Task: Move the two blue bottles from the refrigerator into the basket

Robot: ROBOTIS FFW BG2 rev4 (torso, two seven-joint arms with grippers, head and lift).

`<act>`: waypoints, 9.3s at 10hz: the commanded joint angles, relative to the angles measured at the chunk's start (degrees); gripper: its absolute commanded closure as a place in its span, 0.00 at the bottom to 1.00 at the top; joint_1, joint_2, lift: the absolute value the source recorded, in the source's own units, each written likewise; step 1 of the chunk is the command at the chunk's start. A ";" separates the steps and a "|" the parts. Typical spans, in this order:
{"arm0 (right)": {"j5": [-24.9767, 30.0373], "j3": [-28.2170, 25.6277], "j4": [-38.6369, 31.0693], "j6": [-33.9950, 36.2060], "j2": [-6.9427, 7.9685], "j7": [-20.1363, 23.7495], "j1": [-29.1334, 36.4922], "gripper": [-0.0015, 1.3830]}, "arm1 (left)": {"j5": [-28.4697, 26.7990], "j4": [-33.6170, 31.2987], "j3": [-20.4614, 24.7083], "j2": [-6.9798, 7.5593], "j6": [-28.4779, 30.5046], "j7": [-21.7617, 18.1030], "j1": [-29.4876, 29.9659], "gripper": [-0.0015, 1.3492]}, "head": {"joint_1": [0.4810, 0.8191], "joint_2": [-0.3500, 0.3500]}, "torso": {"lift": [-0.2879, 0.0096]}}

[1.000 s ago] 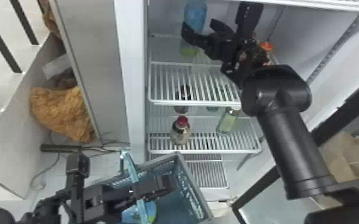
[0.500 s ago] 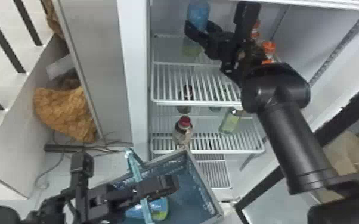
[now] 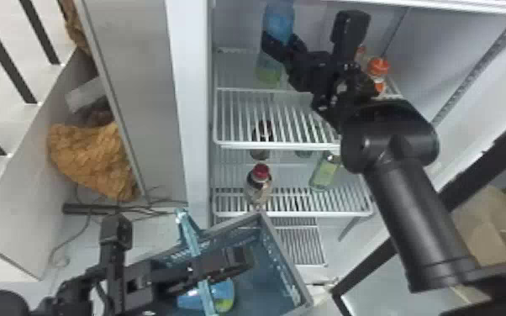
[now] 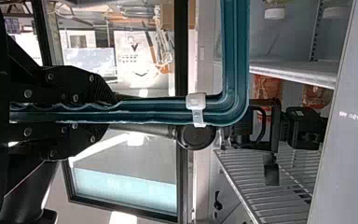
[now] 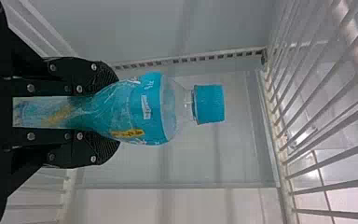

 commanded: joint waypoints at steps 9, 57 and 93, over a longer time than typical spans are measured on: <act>-0.34 -1.41 -18.03 0.36 -0.92 3.18 13.39 0.92 | 0.00 0.07 -0.23 -0.09 -0.17 0.00 0.23 0.89 | 0.63 0.33 | 0.93; -5.94 -19.35 -51.08 8.66 -3.47 18.91 68.66 0.11 | 1.72 0.07 0.46 -0.62 -1.99 0.09 1.21 0.89 | 0.63 0.13 | 0.93; -5.25 -28.60 -38.28 -31.14 2.77 13.81 82.58 0.11 | 2.06 0.07 0.80 -0.79 -1.85 0.70 2.48 0.89 | 0.63 0.00 | 0.93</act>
